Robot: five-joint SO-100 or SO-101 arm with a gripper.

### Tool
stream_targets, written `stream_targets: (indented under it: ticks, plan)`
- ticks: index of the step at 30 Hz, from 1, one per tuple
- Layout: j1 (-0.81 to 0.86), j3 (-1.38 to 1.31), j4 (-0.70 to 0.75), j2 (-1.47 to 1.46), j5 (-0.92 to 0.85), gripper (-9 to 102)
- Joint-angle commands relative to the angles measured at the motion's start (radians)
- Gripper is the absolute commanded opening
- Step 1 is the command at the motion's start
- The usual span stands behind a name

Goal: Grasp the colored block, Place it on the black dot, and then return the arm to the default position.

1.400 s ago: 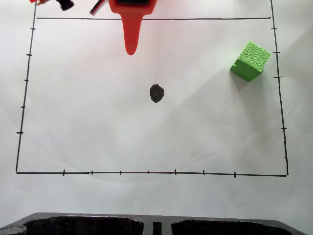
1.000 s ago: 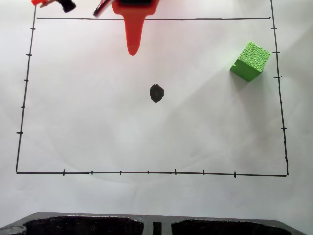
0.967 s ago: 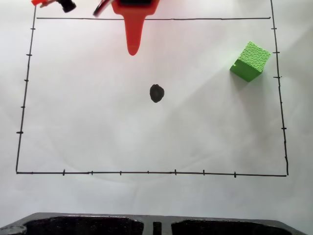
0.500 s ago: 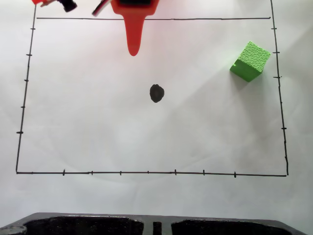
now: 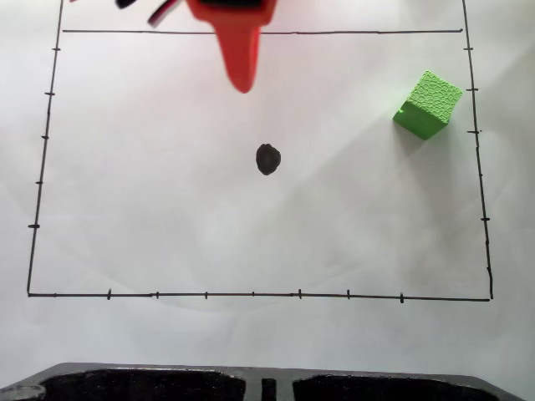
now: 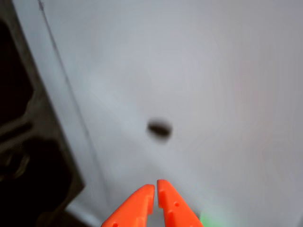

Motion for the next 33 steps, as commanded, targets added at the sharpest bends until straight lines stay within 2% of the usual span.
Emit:
stream_targets:
  ticks: [1, 9, 17, 28, 33]
  plan:
    - [-0.098, -0.189, 0.086, -0.114, 0.127, 0]
    - [-0.287, -0.538, 0.253, -0.437, 0.402, 0]
    - [-0.434, -0.765, 0.457, -0.676, 0.675, 0]
    - [-0.555, -0.893, 0.491, -0.894, 0.787, 1]
    - [-0.607, -0.95, 0.483, -0.962, 0.831, 7]
